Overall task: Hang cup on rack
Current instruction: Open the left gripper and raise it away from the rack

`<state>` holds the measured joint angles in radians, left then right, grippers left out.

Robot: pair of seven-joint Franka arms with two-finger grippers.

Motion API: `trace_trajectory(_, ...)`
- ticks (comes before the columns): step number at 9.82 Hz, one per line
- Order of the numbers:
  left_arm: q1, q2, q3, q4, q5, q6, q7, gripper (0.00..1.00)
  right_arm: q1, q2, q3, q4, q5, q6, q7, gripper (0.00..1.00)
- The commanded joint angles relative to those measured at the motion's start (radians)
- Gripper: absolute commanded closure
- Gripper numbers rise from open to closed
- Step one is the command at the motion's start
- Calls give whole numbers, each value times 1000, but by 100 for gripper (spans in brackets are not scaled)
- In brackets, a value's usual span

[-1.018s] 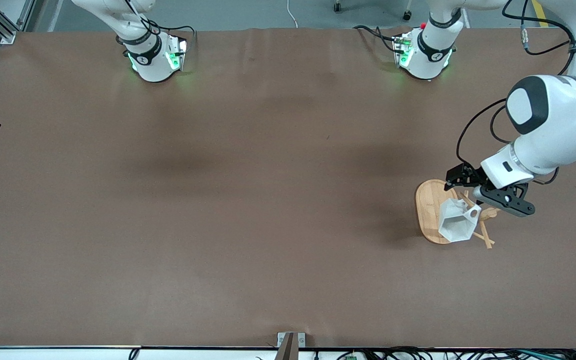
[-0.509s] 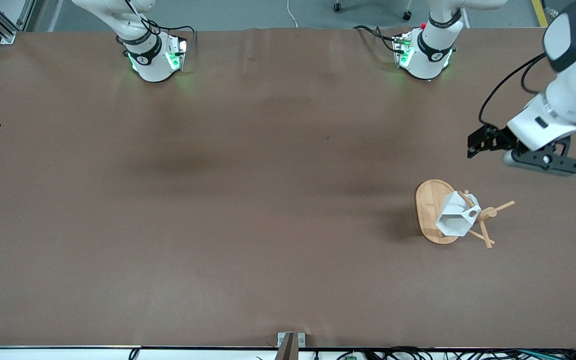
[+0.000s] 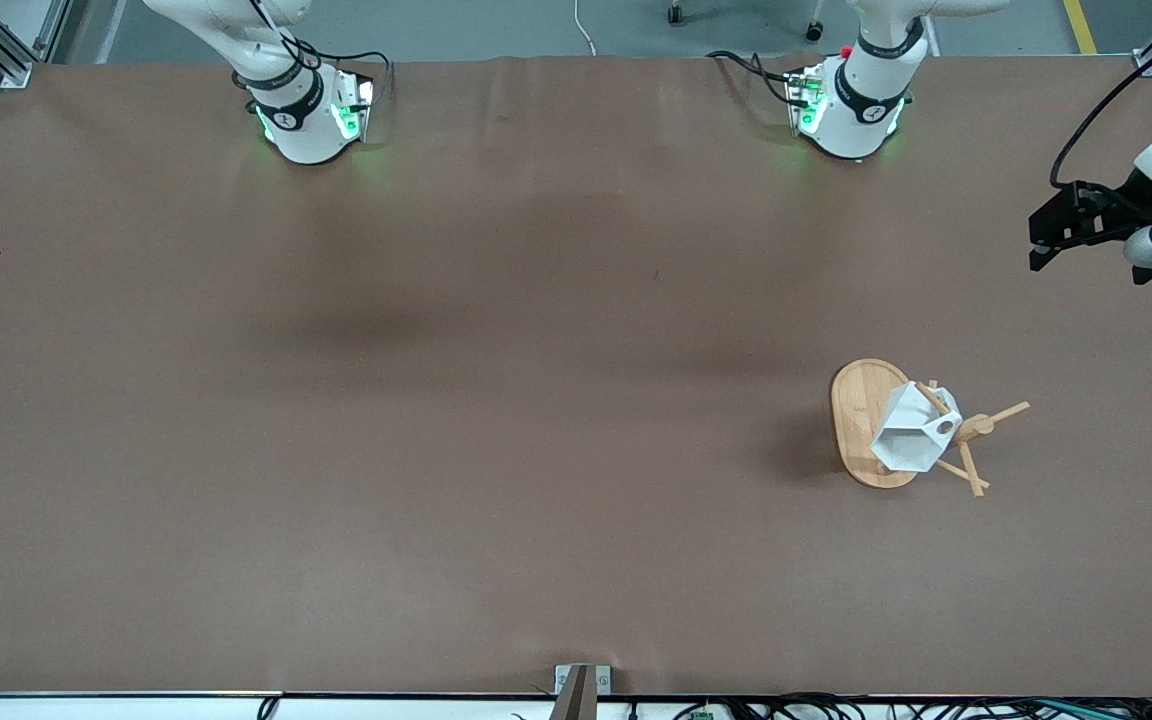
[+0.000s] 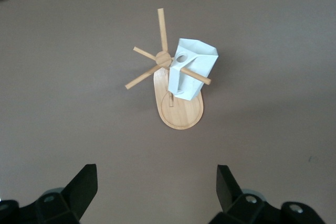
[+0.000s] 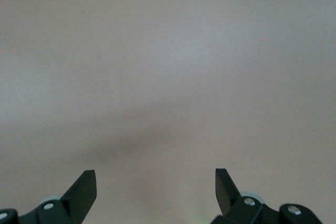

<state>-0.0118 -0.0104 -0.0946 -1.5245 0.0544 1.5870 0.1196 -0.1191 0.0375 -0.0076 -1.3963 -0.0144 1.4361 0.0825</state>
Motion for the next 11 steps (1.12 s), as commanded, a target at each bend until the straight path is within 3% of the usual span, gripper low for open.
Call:
trace_trajectory(1,58,17,-74,23,-13,-62,-30,0,-7,2,5,7,-7,-11,13,0)
trace_trajectory(3,82,-14,-74,-6,-82,-87,-79,0,-8,2,3,7,-7,-11,13,0)
trace_trajectory(5,81,-65,-88,-66,-79,-81,-124,0,-7,2,3,7,-7,-13,13,0)
trace_trajectory(11,76,-75,-102,-62,-36,-85,-113,0,-24,-5,-5,-49,40,14,5,0)
